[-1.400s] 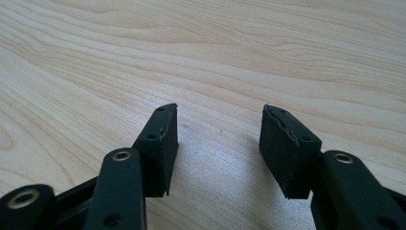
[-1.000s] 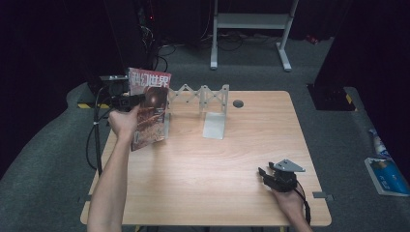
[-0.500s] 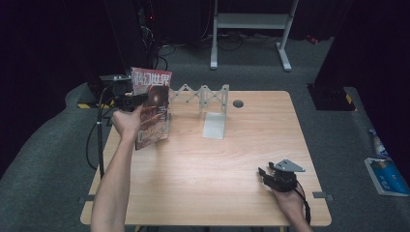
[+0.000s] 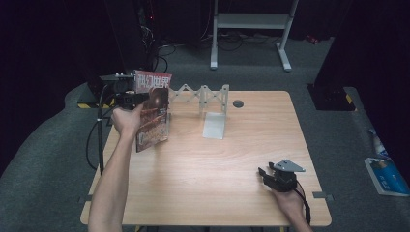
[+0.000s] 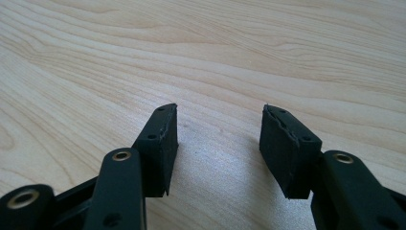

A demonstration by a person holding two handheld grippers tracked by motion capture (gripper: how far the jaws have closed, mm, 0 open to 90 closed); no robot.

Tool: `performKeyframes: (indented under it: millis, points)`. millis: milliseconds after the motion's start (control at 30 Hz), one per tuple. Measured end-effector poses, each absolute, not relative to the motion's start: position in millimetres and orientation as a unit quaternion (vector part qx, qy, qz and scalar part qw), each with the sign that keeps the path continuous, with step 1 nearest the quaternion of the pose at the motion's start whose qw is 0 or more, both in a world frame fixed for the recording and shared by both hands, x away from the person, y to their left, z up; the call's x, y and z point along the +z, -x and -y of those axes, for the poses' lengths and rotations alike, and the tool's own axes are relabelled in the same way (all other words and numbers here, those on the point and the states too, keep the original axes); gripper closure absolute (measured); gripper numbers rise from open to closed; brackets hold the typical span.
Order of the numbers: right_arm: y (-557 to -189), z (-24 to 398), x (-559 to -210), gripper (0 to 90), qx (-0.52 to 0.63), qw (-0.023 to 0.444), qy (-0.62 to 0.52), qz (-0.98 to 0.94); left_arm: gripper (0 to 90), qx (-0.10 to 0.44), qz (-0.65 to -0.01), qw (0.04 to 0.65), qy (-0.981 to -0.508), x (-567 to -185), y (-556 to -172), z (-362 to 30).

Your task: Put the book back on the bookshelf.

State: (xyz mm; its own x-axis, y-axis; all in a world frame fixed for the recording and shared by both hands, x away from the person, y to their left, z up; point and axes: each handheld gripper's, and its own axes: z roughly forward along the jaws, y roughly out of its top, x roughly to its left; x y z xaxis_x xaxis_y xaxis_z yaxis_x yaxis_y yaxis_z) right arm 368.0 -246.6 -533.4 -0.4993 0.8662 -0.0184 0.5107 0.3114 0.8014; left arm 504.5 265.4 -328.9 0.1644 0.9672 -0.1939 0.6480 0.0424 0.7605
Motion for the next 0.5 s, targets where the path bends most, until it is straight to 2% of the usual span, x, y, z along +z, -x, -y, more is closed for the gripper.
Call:
performKeyframes:
  millis: [500]
  points:
    - [-368, 247, -533, 47.9, 0.384, 0.232, -0.442, -0.777, 81.7, 0.162, -0.629, 0.336, -0.682, -317, -514, -261]
